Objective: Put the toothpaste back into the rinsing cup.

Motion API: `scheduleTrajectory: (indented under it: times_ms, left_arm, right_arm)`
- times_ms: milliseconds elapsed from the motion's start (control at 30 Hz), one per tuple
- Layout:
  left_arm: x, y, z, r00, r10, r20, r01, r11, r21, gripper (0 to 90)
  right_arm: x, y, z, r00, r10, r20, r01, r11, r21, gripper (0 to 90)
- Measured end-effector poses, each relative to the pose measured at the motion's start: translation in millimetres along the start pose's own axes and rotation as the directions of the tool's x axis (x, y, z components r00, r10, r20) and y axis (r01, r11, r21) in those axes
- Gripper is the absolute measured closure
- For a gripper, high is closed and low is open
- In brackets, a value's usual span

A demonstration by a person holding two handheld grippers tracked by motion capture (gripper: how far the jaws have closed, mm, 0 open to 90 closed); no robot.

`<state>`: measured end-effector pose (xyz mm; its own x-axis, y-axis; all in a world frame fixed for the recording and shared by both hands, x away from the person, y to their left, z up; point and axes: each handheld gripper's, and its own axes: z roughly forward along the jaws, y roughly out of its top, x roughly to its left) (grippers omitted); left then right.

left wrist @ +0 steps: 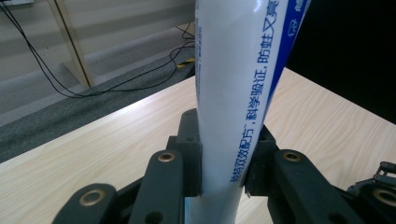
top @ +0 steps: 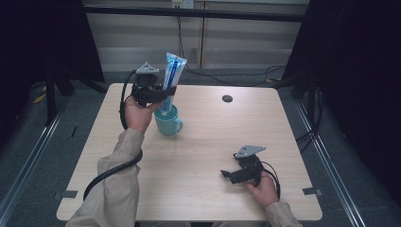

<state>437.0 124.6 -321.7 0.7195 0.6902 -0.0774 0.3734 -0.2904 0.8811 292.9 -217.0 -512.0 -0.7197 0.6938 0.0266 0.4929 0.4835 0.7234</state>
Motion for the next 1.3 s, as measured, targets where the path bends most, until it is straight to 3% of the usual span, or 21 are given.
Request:
scheduleTrajectory:
  times_ms: [567,1300]
  left_arm:
    - [8.1,-0.3,14.5,0.9993,-0.02,-0.031,0.02,0.9997,-0.015,73.3]
    - [17.3,-27.9,32.1,0.9921,-0.076,-0.099,0.074,0.9969,-0.029,73.1]
  right_arm:
    - [-0.2,0.0,0.0,1.0,-0.003,0.001,0.003,1.0,-0.001,13.6]
    - [-0.2,0.0,0.0,1.0,-0.002,0.001,0.002,1.0,-0.001,13.6]
